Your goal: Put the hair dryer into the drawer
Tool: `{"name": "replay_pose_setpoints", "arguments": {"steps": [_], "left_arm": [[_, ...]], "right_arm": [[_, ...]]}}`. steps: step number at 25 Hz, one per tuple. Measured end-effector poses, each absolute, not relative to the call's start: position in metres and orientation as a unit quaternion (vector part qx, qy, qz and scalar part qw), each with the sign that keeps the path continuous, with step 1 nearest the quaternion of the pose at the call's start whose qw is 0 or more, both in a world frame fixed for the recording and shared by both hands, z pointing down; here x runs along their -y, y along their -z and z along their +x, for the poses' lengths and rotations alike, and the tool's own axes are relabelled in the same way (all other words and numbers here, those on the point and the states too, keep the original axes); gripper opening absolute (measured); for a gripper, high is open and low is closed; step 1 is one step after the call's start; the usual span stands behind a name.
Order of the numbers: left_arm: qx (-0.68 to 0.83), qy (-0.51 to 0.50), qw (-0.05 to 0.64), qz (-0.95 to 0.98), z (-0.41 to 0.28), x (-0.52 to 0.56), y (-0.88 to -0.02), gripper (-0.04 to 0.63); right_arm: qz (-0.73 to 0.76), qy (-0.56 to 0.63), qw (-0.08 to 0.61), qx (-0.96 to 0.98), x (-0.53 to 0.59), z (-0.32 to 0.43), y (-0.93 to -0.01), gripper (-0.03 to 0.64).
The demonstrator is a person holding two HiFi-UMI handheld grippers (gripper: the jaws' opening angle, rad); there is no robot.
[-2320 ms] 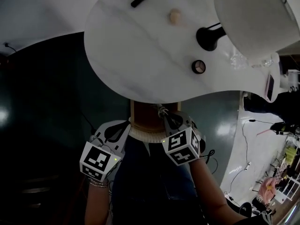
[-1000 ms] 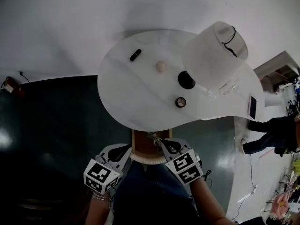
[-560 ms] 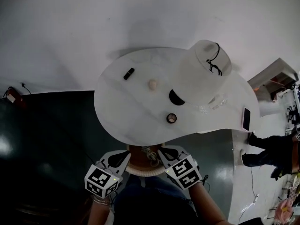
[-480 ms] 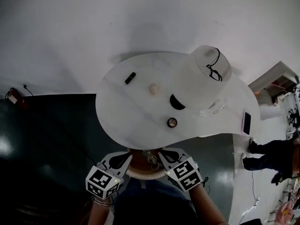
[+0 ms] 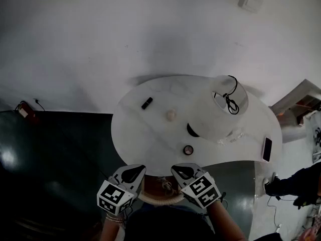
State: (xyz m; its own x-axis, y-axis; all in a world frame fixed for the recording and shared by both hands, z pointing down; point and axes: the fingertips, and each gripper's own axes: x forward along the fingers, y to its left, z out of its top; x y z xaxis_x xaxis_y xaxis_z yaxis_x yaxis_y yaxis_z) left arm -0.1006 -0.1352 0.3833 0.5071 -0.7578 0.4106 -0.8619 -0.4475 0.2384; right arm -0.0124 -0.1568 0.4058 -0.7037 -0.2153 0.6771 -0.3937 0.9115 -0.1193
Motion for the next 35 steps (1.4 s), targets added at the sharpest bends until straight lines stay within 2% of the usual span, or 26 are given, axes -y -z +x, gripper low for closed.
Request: {"name": "replay_pose_setpoints", "arguments": {"steps": [29, 35], "left_arm": [[0.465, -0.083, 0.137, 0.871, -0.087, 0.148, -0.300, 0.015], [0.464, -0.083, 0.135, 0.872, -0.080, 0.141, -0.296, 0.015]], "right_arm": [[0.148, -0.120, 0.188, 0.963, 0.161, -0.028, -0.307, 0.020], [0.162, -0.120, 0.172, 0.964, 0.152, -0.020, -0.294, 0.019]]}}
